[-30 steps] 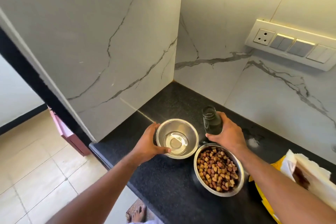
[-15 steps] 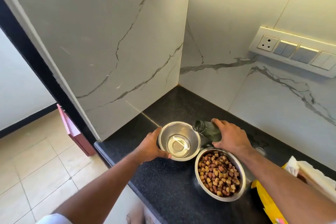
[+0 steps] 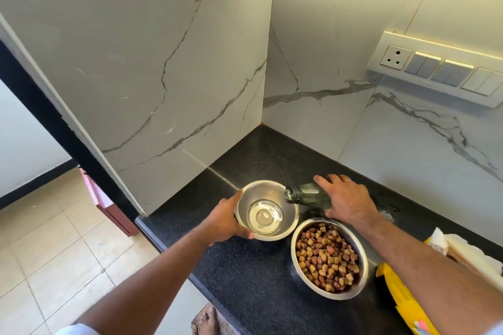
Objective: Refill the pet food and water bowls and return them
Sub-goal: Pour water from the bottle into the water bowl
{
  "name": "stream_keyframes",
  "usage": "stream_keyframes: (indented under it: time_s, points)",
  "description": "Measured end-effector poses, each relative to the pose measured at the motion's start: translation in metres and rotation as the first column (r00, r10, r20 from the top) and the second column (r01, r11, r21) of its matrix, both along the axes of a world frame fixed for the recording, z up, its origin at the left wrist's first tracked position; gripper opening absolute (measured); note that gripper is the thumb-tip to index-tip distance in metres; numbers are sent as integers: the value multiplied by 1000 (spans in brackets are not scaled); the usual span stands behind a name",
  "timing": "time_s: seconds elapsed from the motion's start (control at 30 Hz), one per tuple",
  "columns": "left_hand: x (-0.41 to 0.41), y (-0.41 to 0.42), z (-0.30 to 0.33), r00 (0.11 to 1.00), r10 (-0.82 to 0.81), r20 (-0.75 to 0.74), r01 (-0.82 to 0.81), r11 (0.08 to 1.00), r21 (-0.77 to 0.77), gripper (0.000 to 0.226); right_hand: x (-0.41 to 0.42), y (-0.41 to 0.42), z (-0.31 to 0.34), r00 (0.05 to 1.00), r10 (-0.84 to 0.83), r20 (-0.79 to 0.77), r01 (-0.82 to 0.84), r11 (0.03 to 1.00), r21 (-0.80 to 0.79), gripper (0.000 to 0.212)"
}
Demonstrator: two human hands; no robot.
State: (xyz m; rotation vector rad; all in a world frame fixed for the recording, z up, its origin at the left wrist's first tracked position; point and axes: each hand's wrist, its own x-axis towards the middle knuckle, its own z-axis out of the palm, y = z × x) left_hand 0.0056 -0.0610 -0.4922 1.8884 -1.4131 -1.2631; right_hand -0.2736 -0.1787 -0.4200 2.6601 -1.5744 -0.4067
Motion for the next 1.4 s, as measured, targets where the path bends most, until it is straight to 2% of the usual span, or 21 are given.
stream_keyframes:
  time_s: [0.57,0.87,1.27,1.4]
  points:
    - [2,-1,-6,1000,10,-9,-10,999,33,105,8,-2,3,997,23,-76,-24,1000,-6,100]
    - [3,-1,-12,999,14,34,-15,999,53,115,10,-2,6,995,33,-93,-34,999,-7,100]
    - [4,-2,-14,999,18,30,-21,997,81,120,10,-3,11,993,32,-118,-33,999,-7,102]
    - [4,-1,-12,1000,8,11,-9,997,81,113,9,-2,11,993,30,-112,-31,999,-10,102]
